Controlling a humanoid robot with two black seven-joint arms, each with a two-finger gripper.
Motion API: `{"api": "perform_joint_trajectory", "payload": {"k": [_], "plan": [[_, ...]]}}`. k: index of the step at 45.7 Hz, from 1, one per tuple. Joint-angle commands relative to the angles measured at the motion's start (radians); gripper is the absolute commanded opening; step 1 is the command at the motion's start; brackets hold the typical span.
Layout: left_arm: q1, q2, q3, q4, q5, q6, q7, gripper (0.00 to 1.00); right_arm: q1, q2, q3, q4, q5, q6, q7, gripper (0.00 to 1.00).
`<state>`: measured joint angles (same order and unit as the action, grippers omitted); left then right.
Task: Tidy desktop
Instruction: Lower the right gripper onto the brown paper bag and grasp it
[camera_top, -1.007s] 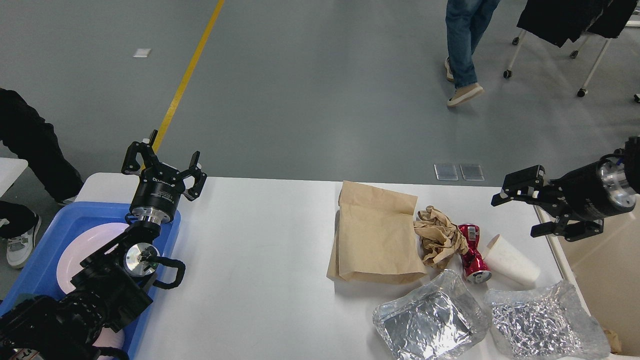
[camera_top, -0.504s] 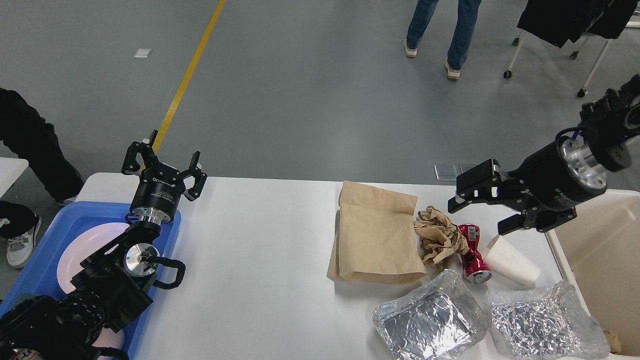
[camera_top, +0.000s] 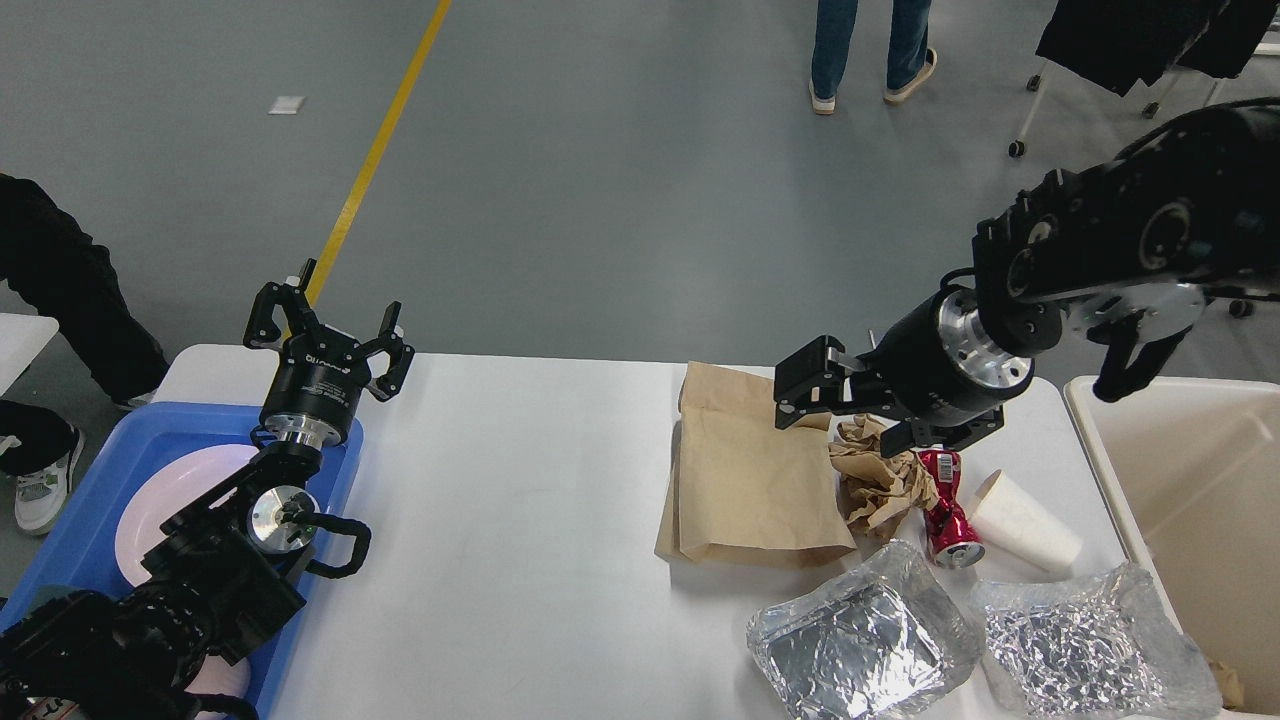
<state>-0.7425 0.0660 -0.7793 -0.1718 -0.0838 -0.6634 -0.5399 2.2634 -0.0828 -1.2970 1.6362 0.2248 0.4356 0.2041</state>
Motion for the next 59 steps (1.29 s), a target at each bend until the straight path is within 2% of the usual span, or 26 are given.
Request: {"api": "perform_joint_trajectory", "payload": {"k": [1,8,18,28,40,44,59], "plan": [[0.0,0.0,0.0,0.0,-0.001,0.001,0.0,0.97,-0.001,0.078,0.002,0.001,0.045,-0.009,0.0,1.0],[0.0,0.0,0.0,0.0,-0.001,0.001,0.0,0.97,-0.001,0.195,-0.001,-0.002,0.128,-0.098,0.001,1.0],[0.0,-0.002,0.0,0.0,-0.001,-0.001,0.0,0.97,-0.119,0.218,-0.002,-0.038,0.215,-0.158,0.001,1.0],[0.0,0.0,0.0,0.0,-0.001,0.001,0.0,0.97,-0.269,0.278,-0.005,-0.087,0.272,-0.388,-0.002,1.0],[-0.001,0.0,0.0,0.0,-0.001,0.001,0.0,0.97,-0.346,0.281,-0.008,-0.111,0.272,-0.534,-0.032,1.0],[0.0,0.0,0.0,0.0,-0.001,0.001,0.0,0.97,-0.407,0.281,-0.008,-0.162,0.274,-0.586,-0.041,1.0],[-0.001,0.0,0.0,0.0,-0.001,0.001,0.0,0.97,-0.631,0.284,-0.071,-0.321,0.274,-0.66,-0.04,1.0]]}}
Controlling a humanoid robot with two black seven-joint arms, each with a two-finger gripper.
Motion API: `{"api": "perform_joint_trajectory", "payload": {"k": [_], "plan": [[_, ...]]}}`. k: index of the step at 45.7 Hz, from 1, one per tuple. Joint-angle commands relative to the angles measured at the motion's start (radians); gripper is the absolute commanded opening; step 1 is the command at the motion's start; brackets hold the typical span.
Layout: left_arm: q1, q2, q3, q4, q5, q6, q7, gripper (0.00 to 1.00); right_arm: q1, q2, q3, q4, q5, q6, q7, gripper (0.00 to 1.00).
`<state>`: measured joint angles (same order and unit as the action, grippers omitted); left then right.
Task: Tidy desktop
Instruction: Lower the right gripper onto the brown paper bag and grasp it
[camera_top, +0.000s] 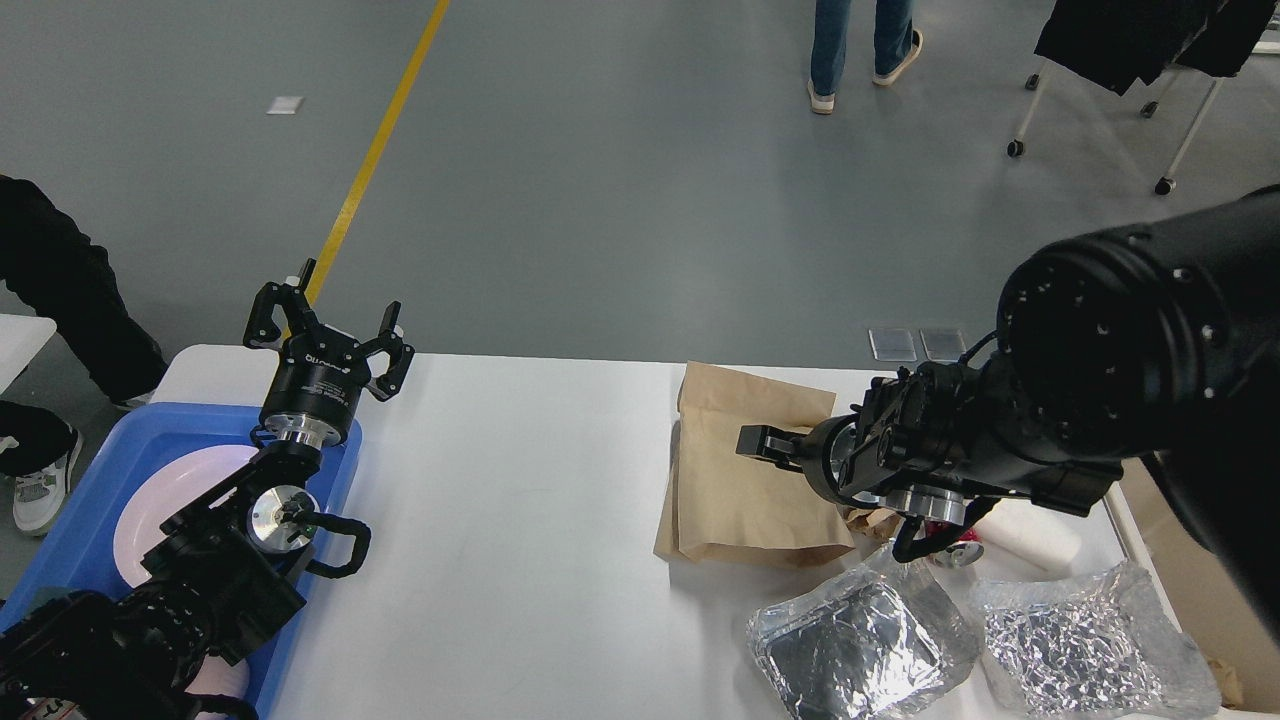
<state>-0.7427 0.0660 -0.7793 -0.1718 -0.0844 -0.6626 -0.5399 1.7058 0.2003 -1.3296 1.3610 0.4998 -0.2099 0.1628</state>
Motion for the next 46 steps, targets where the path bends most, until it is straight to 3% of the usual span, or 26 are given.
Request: {"api": "perform_joint_trajectory", "payload": {"k": [1,36,39,41,42,46], "plan": [[-0.001,0.0,0.0,0.0,0.0,0.0,0.0,0.97,-0.087,0.002,-0.042,-0.055,-0.001,-0.014,0.001,1.0],[-0.001,0.0,0.0,0.0,0.002,0.0,0.0,0.97,-0.316,0.002,-0.046,-0.273,0.008,-0.02,0.001,1.0],[-0.001,0.0,0.0,0.0,0.0,0.0,0.0,0.97,-0.324,0.002,-0.042,-0.275,0.019,-0.031,0.001,0.96],[-0.001,0.0,0.0,0.0,0.0,0.0,0.0,0.97,-0.327,0.002,-0.039,-0.276,0.022,-0.043,0.003,0.86],[-0.001,0.0,0.0,0.0,0.0,0.0,0.0,0.97,-0.328,0.002,-0.037,-0.276,0.022,-0.048,0.004,0.75],[-0.001,0.0,0.0,0.0,0.002,0.0,0.0,0.97,-0.339,0.001,-0.036,-0.281,0.016,-0.077,0.003,0.11]]}}
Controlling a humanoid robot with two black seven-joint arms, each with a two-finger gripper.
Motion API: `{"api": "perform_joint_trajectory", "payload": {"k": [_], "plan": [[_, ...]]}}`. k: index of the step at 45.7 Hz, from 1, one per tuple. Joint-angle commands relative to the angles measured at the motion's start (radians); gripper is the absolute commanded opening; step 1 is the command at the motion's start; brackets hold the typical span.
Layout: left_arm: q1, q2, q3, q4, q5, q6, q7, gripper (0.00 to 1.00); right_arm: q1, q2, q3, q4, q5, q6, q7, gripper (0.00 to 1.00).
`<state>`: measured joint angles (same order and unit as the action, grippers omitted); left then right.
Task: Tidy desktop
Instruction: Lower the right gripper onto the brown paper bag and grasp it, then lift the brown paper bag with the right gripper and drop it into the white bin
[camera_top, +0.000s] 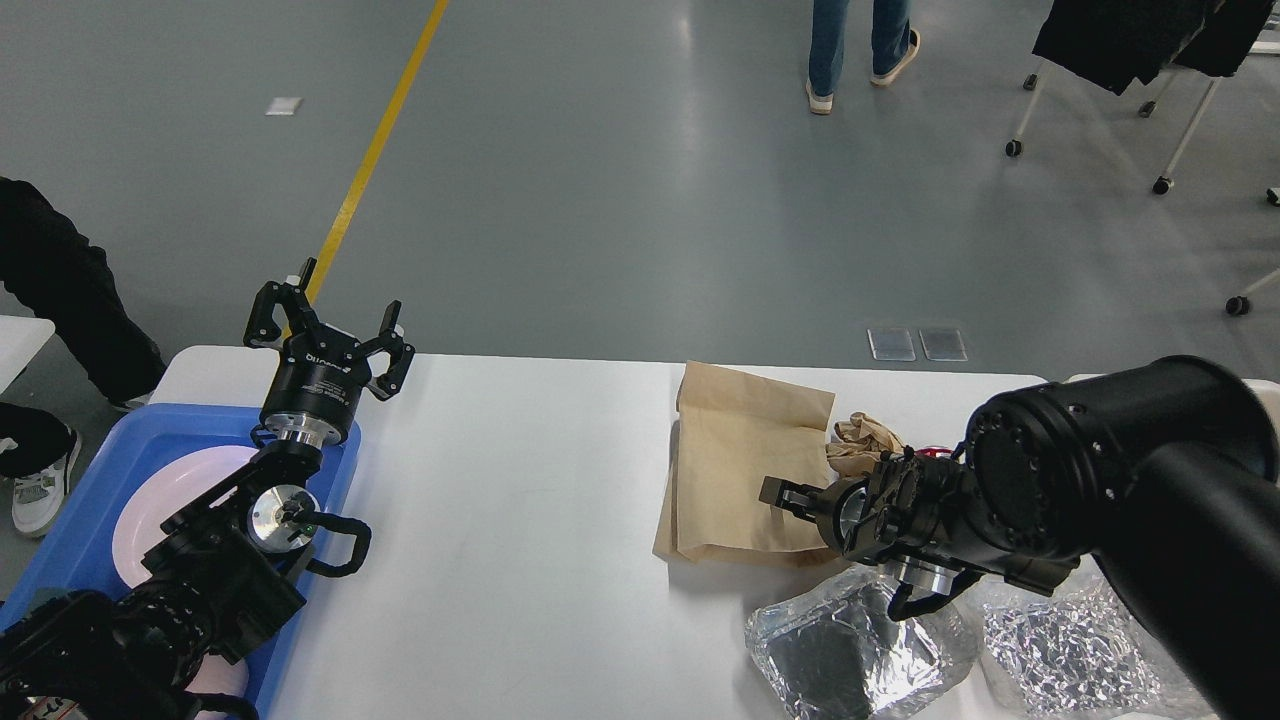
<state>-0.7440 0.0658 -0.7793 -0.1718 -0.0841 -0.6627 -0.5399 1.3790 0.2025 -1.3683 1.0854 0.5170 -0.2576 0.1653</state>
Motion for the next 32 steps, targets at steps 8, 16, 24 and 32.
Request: {"api": "perform_joint_trajectory", "payload": {"k": [8,16,24,32], "plan": [[0.0,0.0,0.0,0.0,0.0,0.0,0.0,0.97,-0.02,-0.003,0.008,-0.007,0.003,-0.101,0.0,0.0],[0.0,0.0,0.0,0.0,0.0,0.0,0.0,0.97,-0.02,-0.002,0.009,-0.001,0.005,-0.127,0.002,0.0],[0.0,0.0,0.0,0.0,0.0,0.0,0.0,0.97,-0.02,0.002,0.009,0.005,0.003,-0.13,0.002,0.0],[0.0,0.0,0.0,0.0,0.0,0.0,0.0,0.97,-0.002,0.014,0.012,0.034,0.0,-0.13,0.008,0.0]]}}
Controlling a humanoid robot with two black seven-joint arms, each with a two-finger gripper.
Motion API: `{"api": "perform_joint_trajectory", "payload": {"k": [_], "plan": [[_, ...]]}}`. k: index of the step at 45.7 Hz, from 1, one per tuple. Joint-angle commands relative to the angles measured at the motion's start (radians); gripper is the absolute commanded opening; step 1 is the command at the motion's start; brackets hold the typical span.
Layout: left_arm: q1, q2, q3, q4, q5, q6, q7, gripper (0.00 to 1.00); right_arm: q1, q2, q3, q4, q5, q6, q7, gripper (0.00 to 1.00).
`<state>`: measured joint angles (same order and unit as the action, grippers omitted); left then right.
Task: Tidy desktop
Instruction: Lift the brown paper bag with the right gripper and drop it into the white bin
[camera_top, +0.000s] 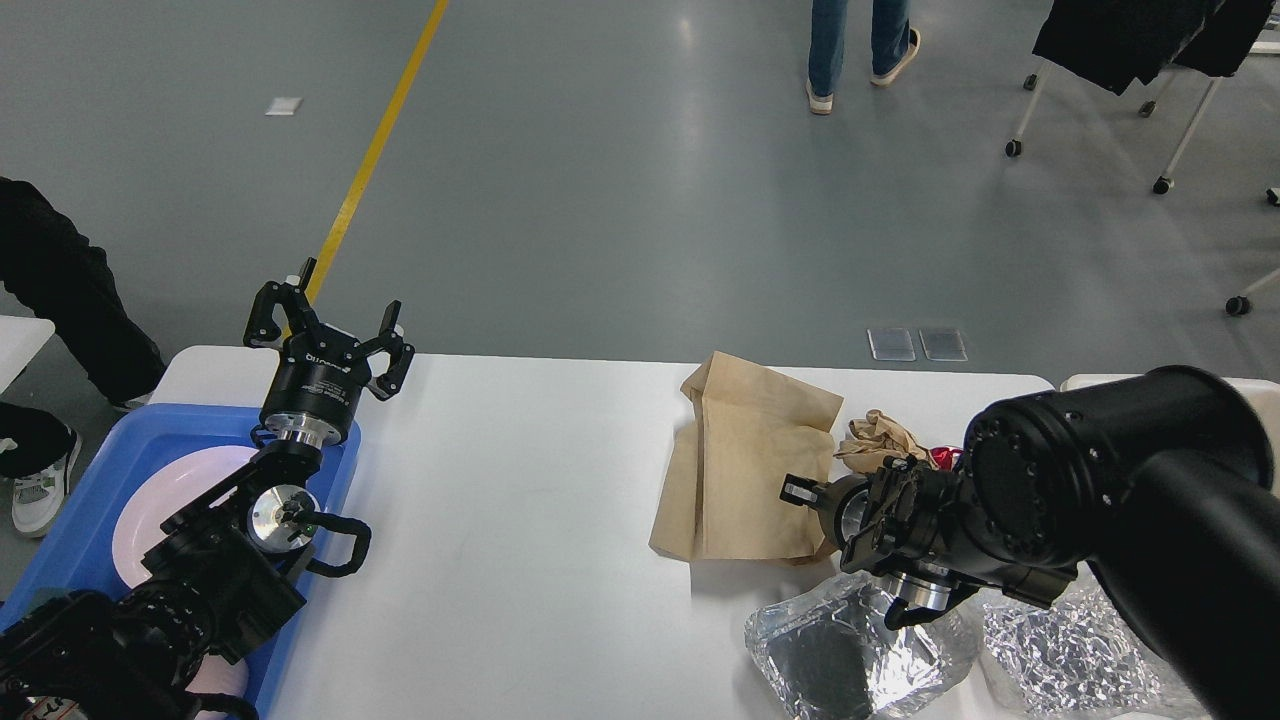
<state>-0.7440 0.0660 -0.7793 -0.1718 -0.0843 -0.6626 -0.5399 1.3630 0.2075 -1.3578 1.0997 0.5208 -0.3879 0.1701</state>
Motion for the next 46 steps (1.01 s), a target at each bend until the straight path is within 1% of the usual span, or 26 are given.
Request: {"api": "perform_joint_trajectory", "payload": {"k": [1,6,11,15,18,21,31,33,35,37,40,43,46], "plan": [[0.0,0.0,0.0,0.0,0.0,0.0,0.0,0.97,0.021,0.013,0.002,0.026,-0.007,0.0,0.005,0.0],[0.0,-0.002,0.0,0.0,0.0,0.0,0.0,0.97,0.094,0.023,0.012,0.086,-0.013,0.014,0.009,0.0],[0.0,0.0,0.0,0.0,0.0,0.0,0.0,0.97,0.205,0.013,0.04,0.179,-0.021,0.029,0.014,0.0],[0.0,-0.002,0.0,0.0,0.001,0.0,0.0,0.97,0.303,0.0,0.051,0.239,-0.021,0.089,0.031,0.0],[0.0,0.0,0.0,0.0,0.0,0.0,0.0,0.97,0.396,-0.031,0.052,0.269,-0.021,0.196,0.055,0.0],[0.0,0.0,0.0,0.0,0.0,0.0,0.0,0.97,0.497,-0.069,0.055,0.282,-0.021,0.341,0.074,0.0],[0.0,0.0,0.0,0.0,0.0,0.0,0.0,0.97,0.82,-0.22,0.049,0.284,-0.056,0.815,0.075,0.0],[0.0,0.0,0.0,0.0,0.0,0.0,0.0,0.97,0.878,-0.237,0.049,0.284,-0.097,0.883,0.075,0.0],[0.0,0.0,0.0,0.0,0.001,0.0,0.0,0.97,0.924,-0.246,0.051,0.284,-0.136,0.926,0.075,0.0],[0.0,0.0,0.0,0.0,0.0,0.0,0.0,0.97,0.95,-0.253,0.048,0.284,-0.156,0.937,0.072,0.0],[0.0,0.0,0.0,0.0,0.0,0.0,0.0,0.97,0.958,-0.264,0.028,0.281,-0.168,0.926,0.068,0.0],[0.0,0.0,0.0,0.0,0.0,0.0,0.0,0.97,0.947,-0.275,-0.007,0.269,-0.173,0.89,0.066,0.0],[0.0,0.0,0.0,0.0,0.0,0.0,0.0,0.97,0.903,-0.29,-0.069,0.252,-0.173,0.827,0.066,0.0]]}}
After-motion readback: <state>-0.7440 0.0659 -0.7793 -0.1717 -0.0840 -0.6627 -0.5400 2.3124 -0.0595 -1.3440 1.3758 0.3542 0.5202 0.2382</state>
